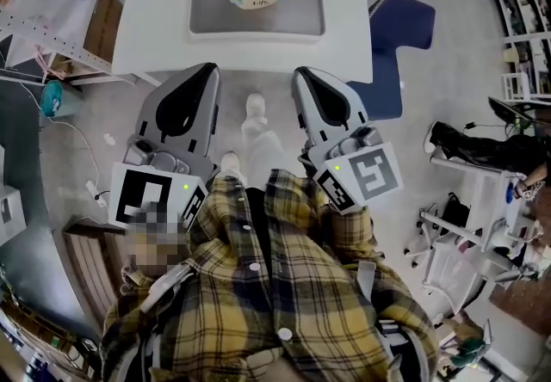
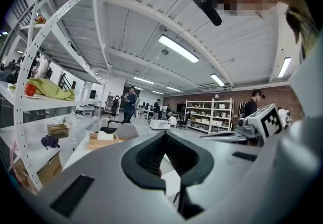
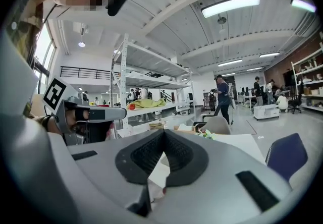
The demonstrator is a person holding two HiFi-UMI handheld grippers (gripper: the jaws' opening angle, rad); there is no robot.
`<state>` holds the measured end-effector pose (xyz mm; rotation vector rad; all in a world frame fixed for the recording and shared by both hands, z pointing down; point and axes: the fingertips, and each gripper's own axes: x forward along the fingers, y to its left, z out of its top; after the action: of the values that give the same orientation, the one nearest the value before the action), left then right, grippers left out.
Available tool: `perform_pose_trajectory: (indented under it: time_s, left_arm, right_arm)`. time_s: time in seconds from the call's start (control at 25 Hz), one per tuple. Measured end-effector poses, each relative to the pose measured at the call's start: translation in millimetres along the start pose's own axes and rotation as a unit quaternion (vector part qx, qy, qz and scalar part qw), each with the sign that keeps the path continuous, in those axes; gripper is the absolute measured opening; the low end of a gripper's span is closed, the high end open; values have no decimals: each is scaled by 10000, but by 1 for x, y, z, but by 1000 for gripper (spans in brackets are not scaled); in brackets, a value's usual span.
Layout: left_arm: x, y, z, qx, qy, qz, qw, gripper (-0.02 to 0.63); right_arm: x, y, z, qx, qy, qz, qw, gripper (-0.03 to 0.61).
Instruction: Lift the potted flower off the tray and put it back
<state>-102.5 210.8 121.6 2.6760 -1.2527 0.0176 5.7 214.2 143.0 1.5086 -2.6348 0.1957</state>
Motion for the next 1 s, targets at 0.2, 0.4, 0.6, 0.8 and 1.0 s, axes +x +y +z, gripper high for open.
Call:
perform_pose_trajectory:
  time_s: [0.2, 0.4, 0.6, 0.8, 1.0]
  left_arm:
    - [54, 24, 6, 5, 52, 74, 10000, 6]
    - [109, 46, 18, -59, 88, 224, 9997, 6]
    - [161, 69, 35, -35, 14, 401, 9992, 6]
    - [202, 84, 48, 23, -74, 581, 9983, 6]
    - [226, 95, 50, 50, -42, 694, 9976, 6]
  right_arm:
    - [49, -45, 4, 44, 81, 112, 9999, -3]
    - [90, -90, 17, 59, 146, 280, 9995, -3]
    - [130, -133, 32, 21, 159, 449, 9989, -3]
    - [158, -169, 42, -35, 126, 610, 9981, -3]
    - [179, -188, 46, -52, 136, 763, 9970, -3]
